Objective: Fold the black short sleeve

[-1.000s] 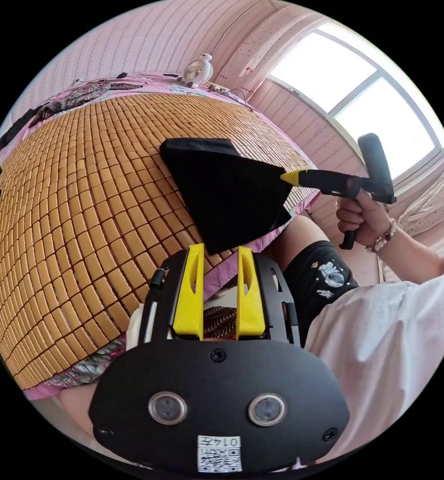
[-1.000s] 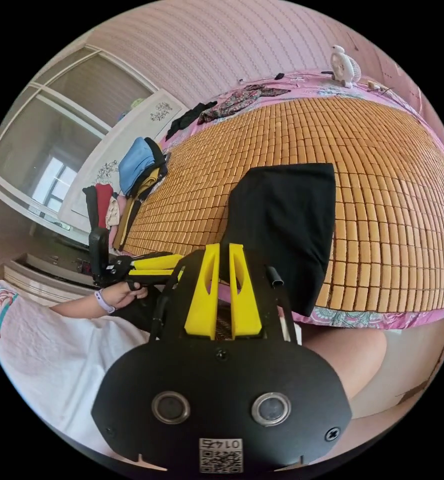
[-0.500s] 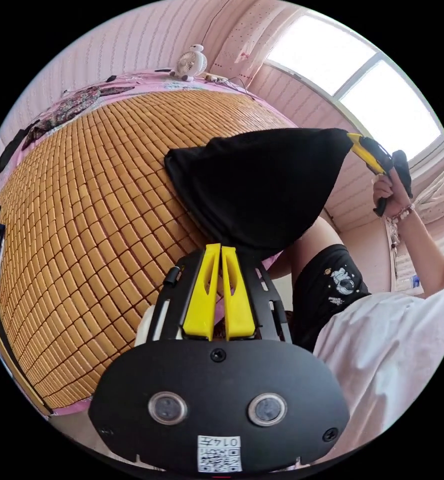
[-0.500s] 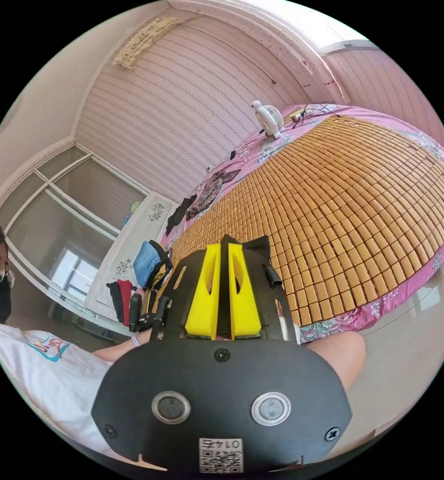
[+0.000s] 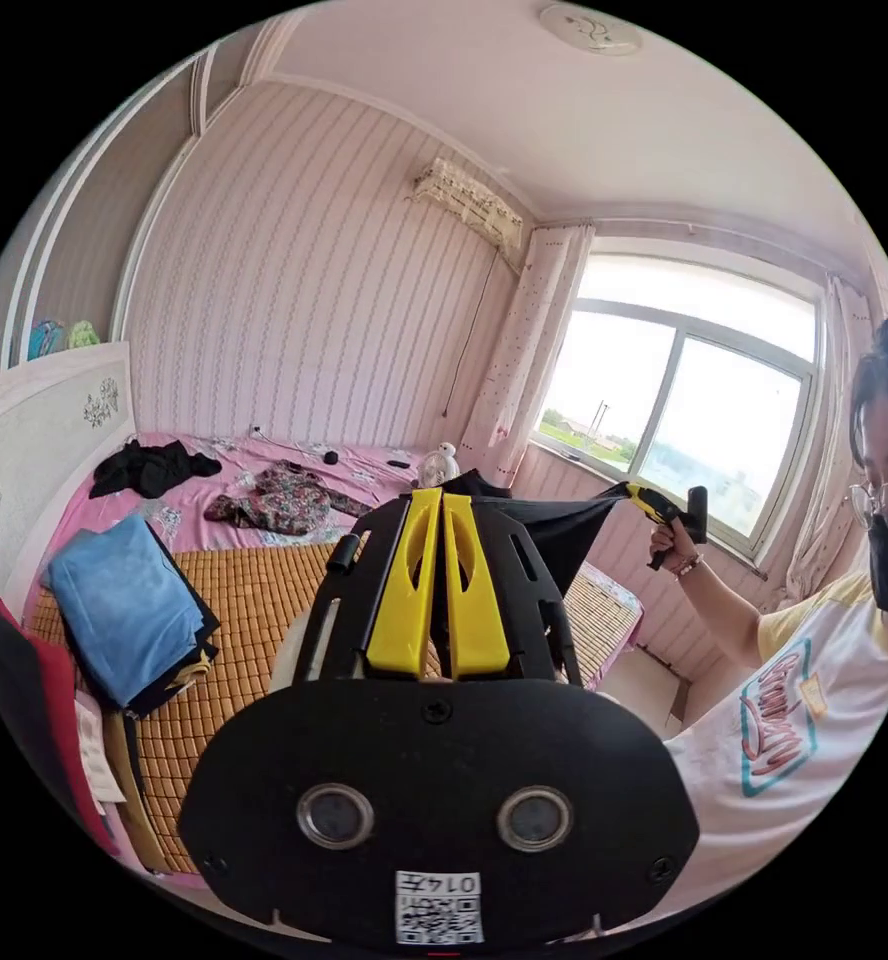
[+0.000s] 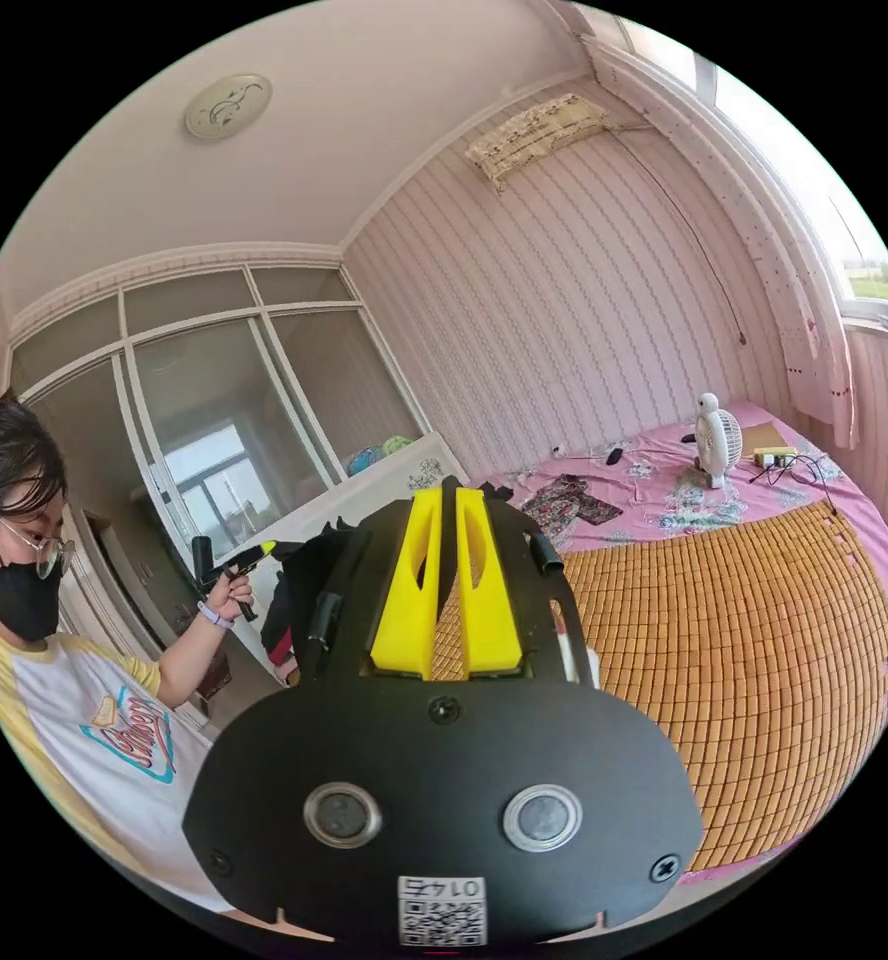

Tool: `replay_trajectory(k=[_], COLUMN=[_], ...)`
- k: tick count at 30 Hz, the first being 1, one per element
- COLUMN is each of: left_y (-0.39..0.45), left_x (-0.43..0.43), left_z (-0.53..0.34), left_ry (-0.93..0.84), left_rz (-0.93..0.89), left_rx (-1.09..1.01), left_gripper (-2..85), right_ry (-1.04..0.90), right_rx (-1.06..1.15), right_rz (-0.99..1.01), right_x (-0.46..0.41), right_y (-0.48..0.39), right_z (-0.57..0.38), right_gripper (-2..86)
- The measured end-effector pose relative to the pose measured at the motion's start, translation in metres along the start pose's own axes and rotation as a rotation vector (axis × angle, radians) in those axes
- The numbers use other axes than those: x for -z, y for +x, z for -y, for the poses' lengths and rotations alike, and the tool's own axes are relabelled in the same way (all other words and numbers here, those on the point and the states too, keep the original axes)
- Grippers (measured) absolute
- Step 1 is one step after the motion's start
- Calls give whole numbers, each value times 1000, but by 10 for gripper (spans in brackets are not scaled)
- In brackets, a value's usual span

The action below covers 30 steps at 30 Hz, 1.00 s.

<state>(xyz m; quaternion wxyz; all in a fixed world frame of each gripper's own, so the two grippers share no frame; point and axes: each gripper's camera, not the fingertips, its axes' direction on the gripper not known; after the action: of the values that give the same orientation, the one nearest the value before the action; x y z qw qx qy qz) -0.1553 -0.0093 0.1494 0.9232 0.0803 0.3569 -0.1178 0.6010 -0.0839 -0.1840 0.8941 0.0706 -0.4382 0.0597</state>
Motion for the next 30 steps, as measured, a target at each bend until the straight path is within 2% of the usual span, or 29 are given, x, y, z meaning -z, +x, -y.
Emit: replay_trajectory(k=[7,10,14,19,22,24,30], left_y=[55,70,102,154,174,177,144], left_x=[108,129,171,215,228,217,88], left_z=[41,52,59,81,97,108,131], left_ry=[214,205,340,445,498,465,93], left_rz=[173,216,113,102,78,82,191], left_rx=[-115,-108,-117,-218,-250,-227,-5], left_gripper=[-10,-10,-10,-10,-10,-10,-10], right_ry=[16,47,85,163,175,124,-267], right_rx=[166,214,251,348,411,406,117], right_rz=[26,20,46,142,133,77,-155], right_x=[-9,-6,13,42,40,17,-141], right_y=[-88,-118,-145,-193,-206,-198,-100], right_z=[46,51,56,69,82,90,87], right_gripper=[15,14,13,13,12,12,13])
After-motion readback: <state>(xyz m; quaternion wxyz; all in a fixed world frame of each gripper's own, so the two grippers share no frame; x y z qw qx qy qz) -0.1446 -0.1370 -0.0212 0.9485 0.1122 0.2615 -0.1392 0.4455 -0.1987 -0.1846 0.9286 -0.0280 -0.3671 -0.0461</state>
